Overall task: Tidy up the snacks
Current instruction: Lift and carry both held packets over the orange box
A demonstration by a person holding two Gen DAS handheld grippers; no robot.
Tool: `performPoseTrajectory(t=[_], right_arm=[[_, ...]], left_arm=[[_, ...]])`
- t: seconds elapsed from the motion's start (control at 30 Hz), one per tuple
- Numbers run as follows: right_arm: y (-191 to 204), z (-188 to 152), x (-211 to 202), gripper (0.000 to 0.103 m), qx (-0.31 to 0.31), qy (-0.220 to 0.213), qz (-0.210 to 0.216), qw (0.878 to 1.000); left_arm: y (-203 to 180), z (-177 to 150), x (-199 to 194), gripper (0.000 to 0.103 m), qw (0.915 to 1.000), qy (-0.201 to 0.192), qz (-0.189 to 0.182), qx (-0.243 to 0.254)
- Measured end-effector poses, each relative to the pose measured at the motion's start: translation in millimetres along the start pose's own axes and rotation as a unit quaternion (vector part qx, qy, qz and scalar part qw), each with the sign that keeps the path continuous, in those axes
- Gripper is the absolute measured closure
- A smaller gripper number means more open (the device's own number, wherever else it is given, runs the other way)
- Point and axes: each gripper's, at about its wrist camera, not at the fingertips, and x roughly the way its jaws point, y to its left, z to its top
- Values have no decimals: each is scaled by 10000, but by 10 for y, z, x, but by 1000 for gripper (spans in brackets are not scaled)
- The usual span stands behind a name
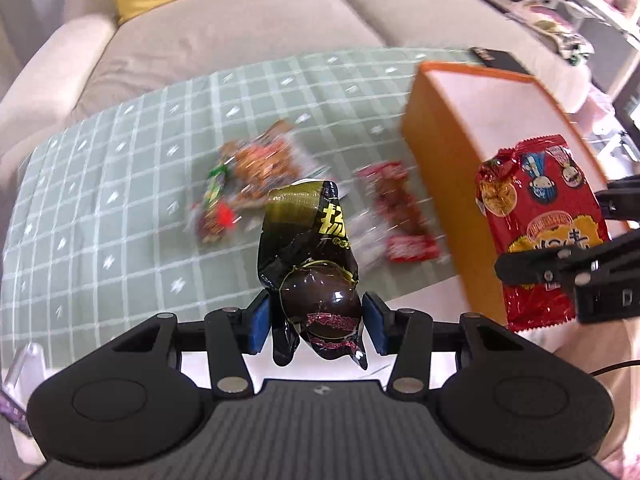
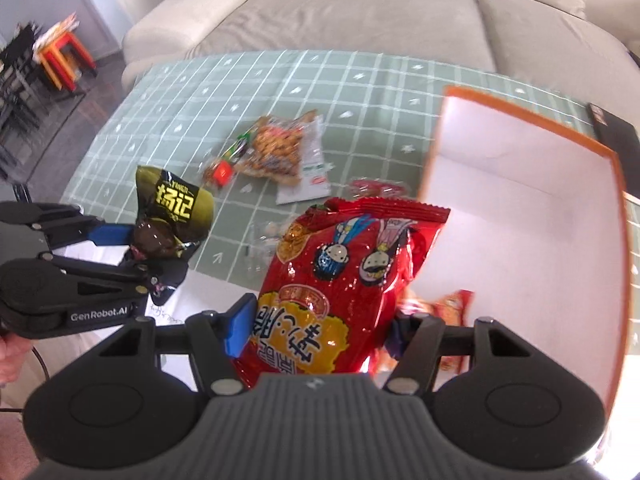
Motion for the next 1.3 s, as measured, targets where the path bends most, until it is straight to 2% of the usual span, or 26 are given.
performPoseTrajectory(t=[0.1, 0.2, 0.43, 0.63, 0.8, 1.0, 1.1, 1.27, 1.3], right_arm=[[-235, -15, -196, 42, 224, -120, -79, 9996], [-456, -37, -339, 42, 347, -220, -369, 9985], [-1007, -148, -426, 42, 676, -109, -725, 9950], [-1287, -251, -242, 42, 508, 232, -745, 9957], [-1460, -300, 34, 42, 310, 398, -566, 9971], [-1633, -298, 281, 42, 158, 577, -453, 9972], [-1600, -271, 322, 42, -147, 602, -611, 9962], [-1574, -248, 376, 42, -544, 597, -719, 9941], [-1564, -250, 383, 42, -608, 595, -713, 9938]], left_arm=[[-231, 131, -72, 49, 9995, -191, -160, 181], [-451, 285, -121, 49, 9980, -272, -417, 400], [-1007, 615, -82, 50, 9903, -407, -782, 1071], [-1461, 744, 191, 50, 9813, -120, -893, 1704], [-1592, 791, 511, 50, 9777, 252, -1013, 1822], [-1740, 825, 769, 50, 9710, 438, -884, 2178], [-1804, 845, 869, 50, 9684, 525, -686, 2340], [-1906, 782, 983, 50, 9592, 601, -295, 2746], [-1898, 773, 989, 49, 9593, 596, -318, 2743]])
